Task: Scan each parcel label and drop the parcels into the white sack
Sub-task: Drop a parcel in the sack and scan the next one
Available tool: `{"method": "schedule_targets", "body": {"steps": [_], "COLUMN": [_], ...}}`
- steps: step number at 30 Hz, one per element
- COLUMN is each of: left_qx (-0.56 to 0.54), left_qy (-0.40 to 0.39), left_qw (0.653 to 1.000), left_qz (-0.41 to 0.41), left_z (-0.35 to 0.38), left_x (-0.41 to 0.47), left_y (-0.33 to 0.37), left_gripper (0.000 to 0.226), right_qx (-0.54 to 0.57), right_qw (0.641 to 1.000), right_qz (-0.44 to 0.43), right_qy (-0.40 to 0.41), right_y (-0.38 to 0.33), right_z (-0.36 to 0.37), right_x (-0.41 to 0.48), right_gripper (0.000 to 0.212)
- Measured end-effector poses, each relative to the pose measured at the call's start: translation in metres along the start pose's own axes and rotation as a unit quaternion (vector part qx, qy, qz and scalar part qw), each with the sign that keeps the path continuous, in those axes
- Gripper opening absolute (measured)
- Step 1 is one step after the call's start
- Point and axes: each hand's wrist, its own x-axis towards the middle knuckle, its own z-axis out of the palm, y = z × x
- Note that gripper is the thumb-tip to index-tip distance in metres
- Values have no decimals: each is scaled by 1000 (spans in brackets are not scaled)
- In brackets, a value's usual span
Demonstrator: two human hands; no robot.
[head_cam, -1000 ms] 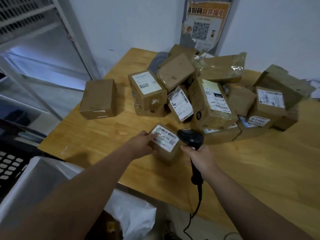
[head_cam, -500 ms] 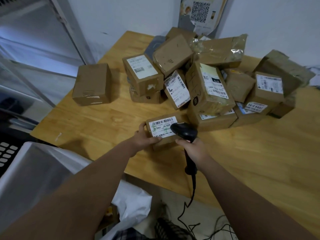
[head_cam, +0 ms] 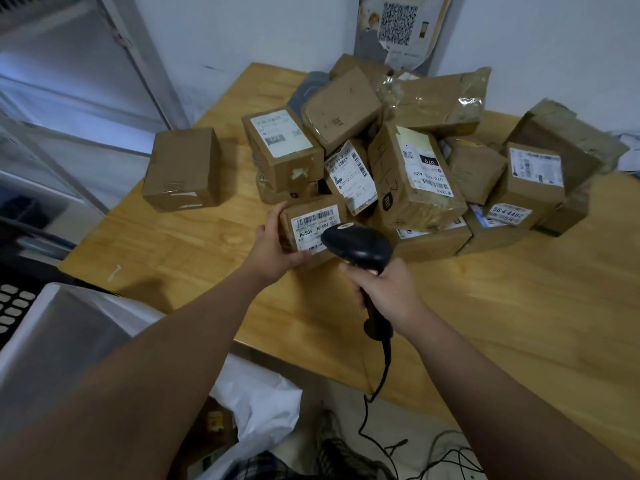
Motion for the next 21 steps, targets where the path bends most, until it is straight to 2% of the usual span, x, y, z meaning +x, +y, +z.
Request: {"method": "schedule_targets", "body": {"steps": [3,6,21], "left_qx": [-20,-34,-55], "left_qy": [6,-12,-16], "left_qw": [1000,999,998], "left_qz": [-12,-2,1], "left_z": [-4,-2,-3], "left_x": [4,1,8], "left_y": [-4,5,-1], "left_gripper": [100,98,97], "right_qx": [13,17,-27], "right_qw": [999,999,998], "right_qz": [7,11,23], "right_qy": [40,41,59], "right_y": [4,1,-7], "right_z": [3,3,4], "right_x": [1,2,5], "right_gripper": [37,42,26]}}
